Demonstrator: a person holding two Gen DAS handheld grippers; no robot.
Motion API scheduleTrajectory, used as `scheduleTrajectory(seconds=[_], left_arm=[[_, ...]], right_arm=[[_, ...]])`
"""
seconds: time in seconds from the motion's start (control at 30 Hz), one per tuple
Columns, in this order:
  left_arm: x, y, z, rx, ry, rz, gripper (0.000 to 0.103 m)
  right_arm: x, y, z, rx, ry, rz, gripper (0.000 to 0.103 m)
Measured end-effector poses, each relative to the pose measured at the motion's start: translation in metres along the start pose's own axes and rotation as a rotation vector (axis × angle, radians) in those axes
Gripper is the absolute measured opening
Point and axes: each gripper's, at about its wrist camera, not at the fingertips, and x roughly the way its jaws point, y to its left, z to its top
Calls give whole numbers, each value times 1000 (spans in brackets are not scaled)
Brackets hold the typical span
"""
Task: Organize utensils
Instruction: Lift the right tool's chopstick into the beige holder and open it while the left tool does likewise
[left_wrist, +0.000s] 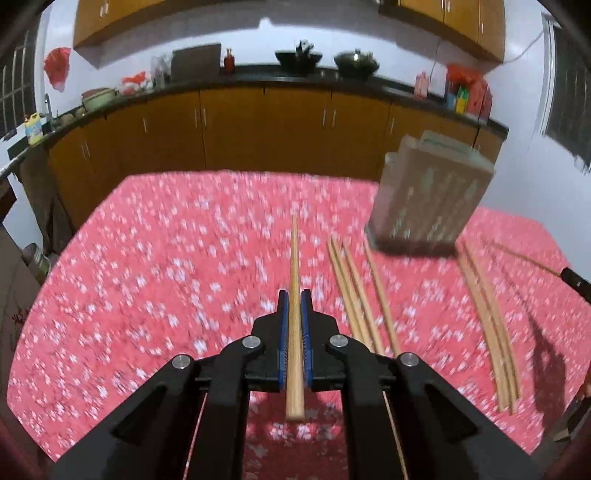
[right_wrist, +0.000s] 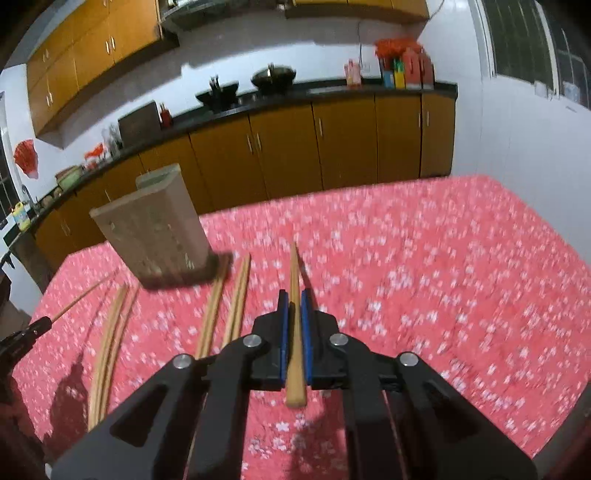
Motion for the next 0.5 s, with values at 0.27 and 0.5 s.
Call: scheduleTrajectory(seconds=[0.27,0.5], left_arm=[[-34,7,43,-44,-136,-19,7],[-41,12,71,-49,-204,9,7]], right_arm=[[-24,-1,34,10,-122,12,8],[-33,4,57,13,-191,10,8]])
